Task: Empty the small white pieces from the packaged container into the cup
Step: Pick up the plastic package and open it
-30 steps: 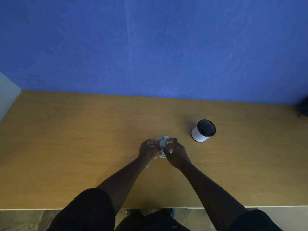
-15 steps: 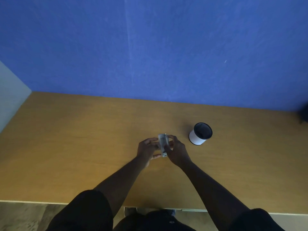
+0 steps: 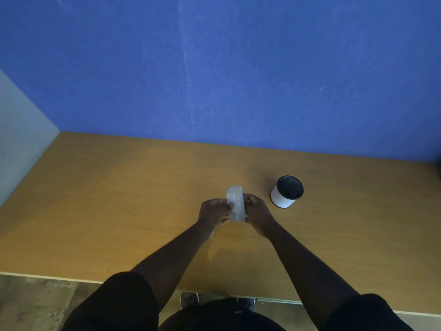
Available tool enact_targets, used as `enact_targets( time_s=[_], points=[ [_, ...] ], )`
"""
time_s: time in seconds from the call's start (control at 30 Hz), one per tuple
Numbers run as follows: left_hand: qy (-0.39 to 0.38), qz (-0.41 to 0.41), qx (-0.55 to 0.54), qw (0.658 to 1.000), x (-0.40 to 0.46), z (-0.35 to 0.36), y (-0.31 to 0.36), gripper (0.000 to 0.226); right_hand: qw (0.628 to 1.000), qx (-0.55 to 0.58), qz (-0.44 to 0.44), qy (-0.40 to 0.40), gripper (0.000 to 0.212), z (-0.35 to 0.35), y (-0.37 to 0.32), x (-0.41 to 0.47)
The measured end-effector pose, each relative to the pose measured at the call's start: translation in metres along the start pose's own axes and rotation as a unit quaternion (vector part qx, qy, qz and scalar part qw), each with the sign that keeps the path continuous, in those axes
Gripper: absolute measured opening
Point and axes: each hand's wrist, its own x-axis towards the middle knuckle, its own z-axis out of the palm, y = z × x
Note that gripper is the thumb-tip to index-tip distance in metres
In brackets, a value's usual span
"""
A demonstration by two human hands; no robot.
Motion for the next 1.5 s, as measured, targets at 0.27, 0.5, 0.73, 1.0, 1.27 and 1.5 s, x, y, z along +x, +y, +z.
enact_targets(
  time_s=[0.27, 0.5, 0.73, 1.0, 1.27, 1.5],
  points=[
    [-0.006, 0.039, -0.007, 0.999, -0.010, 0.002, 0.006, 0.005, 0.988, 0.137, 0.042, -0.059, 0.032, -0.012, 0.001, 0.004],
    [0.012, 0.055, 0.033, 0.998, -0.011, 0.001, 0.009, 0.015, 0.986, 0.136, 0.061, -0.069, 0.033, -0.013, 0.001, 0.008],
    [0.074, 0.048, 0.061, 0.994, -0.001, -0.002, 0.008, 0.008, 0.987, 0.136, 0.066, -0.058, 0.028, -0.013, -0.005, 0.006],
    [0.070, -0.004, 0.008, 0.998, 0.012, -0.004, 0.012, 0.016, 0.986, 0.134, 0.056, -0.078, 0.028, -0.013, -0.014, 0.005],
    [-0.066, -0.070, -0.145, 0.985, 0.005, -0.003, 0.019, 0.029, 0.995, 0.061, 0.002, -0.078, 0.037, -0.005, -0.029, -0.002],
    [-0.068, -0.090, -0.225, 0.968, 0.003, -0.003, 0.017, 0.026, 0.993, -0.112, -0.045, -0.013, 0.063, 0.005, -0.039, -0.005]
  ],
)
